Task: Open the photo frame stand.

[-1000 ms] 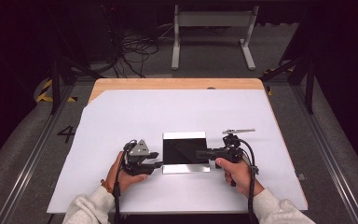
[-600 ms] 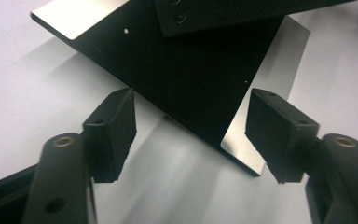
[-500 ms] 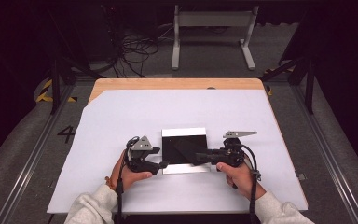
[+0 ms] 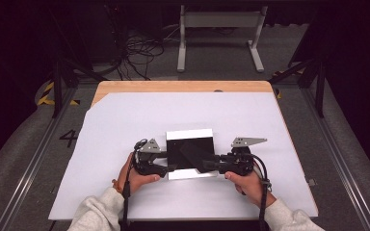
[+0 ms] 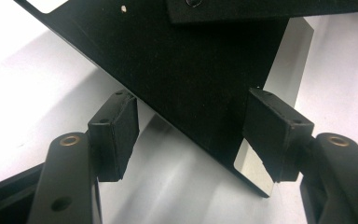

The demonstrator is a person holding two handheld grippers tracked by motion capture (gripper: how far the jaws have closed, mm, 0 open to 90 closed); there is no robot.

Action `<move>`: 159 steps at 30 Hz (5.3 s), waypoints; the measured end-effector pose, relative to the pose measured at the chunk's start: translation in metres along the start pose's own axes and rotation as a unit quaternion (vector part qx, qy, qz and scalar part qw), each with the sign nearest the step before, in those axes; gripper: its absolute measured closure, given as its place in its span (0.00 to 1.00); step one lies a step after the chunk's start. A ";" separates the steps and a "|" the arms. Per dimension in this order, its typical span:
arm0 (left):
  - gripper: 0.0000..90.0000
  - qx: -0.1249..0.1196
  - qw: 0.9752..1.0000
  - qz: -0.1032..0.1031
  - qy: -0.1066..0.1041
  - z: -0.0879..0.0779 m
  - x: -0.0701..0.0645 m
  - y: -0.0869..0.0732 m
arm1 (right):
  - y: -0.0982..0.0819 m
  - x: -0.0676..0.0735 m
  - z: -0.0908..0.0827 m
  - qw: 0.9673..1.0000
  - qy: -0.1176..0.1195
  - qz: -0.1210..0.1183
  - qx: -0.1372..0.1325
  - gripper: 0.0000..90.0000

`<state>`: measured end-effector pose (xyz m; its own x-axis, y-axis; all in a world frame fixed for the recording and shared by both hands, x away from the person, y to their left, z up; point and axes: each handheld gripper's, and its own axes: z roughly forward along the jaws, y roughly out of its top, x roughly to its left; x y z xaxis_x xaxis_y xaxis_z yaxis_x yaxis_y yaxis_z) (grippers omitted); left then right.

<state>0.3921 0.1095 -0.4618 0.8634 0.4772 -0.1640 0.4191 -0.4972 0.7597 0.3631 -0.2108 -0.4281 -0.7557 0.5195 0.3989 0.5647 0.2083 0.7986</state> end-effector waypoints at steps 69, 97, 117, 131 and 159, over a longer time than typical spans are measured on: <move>0.52 -0.019 0.995 0.093 0.036 0.002 -0.015 0.013 | -0.006 0.016 -0.015 0.990 0.013 -0.140 0.014 0.71; 0.66 -0.048 0.986 0.116 0.109 0.003 -0.012 0.024 | -0.010 0.013 -0.009 0.984 -0.045 -0.170 0.018 0.78; 0.55 -0.021 0.991 0.102 0.086 0.019 -0.008 0.025 | -0.009 0.015 -0.010 0.984 -0.039 -0.173 0.016 0.78; 0.56 -0.008 0.987 0.114 0.112 0.024 -0.011 0.029 | -0.008 0.015 -0.009 0.981 -0.055 -0.186 0.018 0.78; 0.65 -0.034 0.983 0.126 0.131 0.015 -0.010 0.031 | -0.011 0.010 -0.010 0.978 -0.072 -0.191 0.039 0.83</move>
<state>0.4010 0.0785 -0.4463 0.8314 0.5204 0.1950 0.1742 -0.5772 0.7978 0.3461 -0.2160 -0.4288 -0.8649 0.5019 0.0047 0.2771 0.4697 0.8382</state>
